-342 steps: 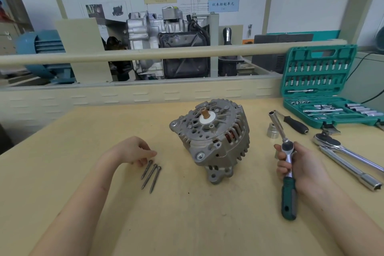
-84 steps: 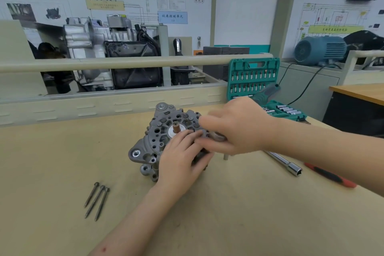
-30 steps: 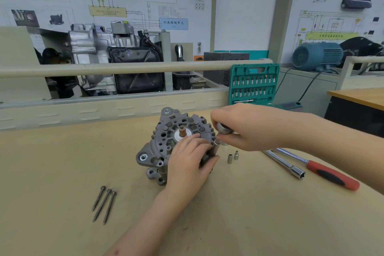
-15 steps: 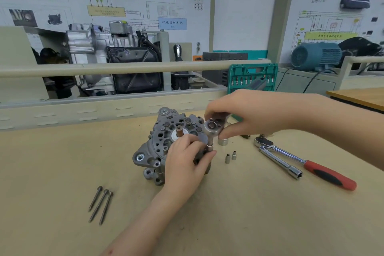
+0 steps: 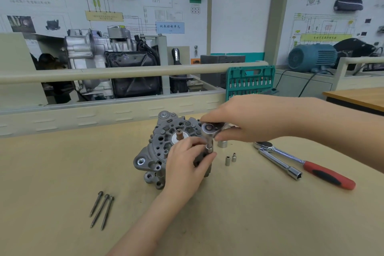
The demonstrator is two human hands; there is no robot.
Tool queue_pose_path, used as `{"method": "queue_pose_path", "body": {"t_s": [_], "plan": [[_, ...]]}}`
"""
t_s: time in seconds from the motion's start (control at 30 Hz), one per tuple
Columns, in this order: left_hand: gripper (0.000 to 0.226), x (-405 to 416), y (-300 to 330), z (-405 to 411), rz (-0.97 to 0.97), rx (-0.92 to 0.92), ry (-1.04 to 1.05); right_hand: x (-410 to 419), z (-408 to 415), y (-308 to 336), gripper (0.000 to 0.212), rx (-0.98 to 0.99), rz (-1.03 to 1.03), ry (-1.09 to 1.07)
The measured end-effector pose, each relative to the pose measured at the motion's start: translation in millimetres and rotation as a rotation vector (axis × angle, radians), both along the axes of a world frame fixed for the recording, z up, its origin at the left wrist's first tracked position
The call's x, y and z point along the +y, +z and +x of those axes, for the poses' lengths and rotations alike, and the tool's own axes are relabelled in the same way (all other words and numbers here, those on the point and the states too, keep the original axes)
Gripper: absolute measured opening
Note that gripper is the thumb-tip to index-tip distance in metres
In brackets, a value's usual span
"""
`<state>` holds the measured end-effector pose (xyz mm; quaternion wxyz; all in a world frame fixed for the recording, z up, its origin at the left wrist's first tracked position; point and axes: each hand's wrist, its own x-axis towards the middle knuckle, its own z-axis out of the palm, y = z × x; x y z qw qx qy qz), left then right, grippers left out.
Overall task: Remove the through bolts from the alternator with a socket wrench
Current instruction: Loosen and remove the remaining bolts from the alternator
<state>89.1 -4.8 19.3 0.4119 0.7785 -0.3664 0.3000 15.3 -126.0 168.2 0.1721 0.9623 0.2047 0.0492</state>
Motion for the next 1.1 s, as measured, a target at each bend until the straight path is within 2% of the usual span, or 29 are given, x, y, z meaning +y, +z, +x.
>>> {"method": "queue_pose_path", "body": {"t_s": [0.27, 0.43, 0.53, 0.63, 0.77, 0.83, 1.0, 1.07, 1.1], "plan": [[0.022, -6, 3, -3, -0.066, 0.012, 0.057, 7, -3, 0, 0.040, -0.191, -0.173, -0.028], [0.023, -1, 1, -1, 0.013, 0.002, 0.008, 5, 3, 5, 0.025, -0.031, -0.069, -0.031], [0.019, 1, 1, 0, 0.021, 0.009, 0.003, 6, 0, 9, 0.028, 0.050, -0.041, -0.028], [0.021, -1, 2, -1, -0.001, 0.012, 0.020, 6, -1, 9, 0.029, -0.044, -0.153, -0.024], [0.019, -4, 2, -2, -0.044, -0.006, 0.044, 9, 1, 7, 0.053, -0.161, -0.234, -0.053], [0.016, -4, 2, -3, -0.049, 0.005, 0.029, 10, 3, 5, 0.048, -0.132, -0.188, -0.053], [0.015, 1, 0, 0, 0.022, 0.014, -0.014, 11, 2, 11, 0.019, 0.020, -0.063, -0.016], [0.015, 1, 1, 0, 0.021, 0.025, 0.002, 11, 1, 10, 0.036, 0.012, -0.067, -0.035], [0.017, 0, 1, -1, 0.017, 0.027, 0.010, 11, 0, 9, 0.037, -0.015, -0.099, -0.045]]}}
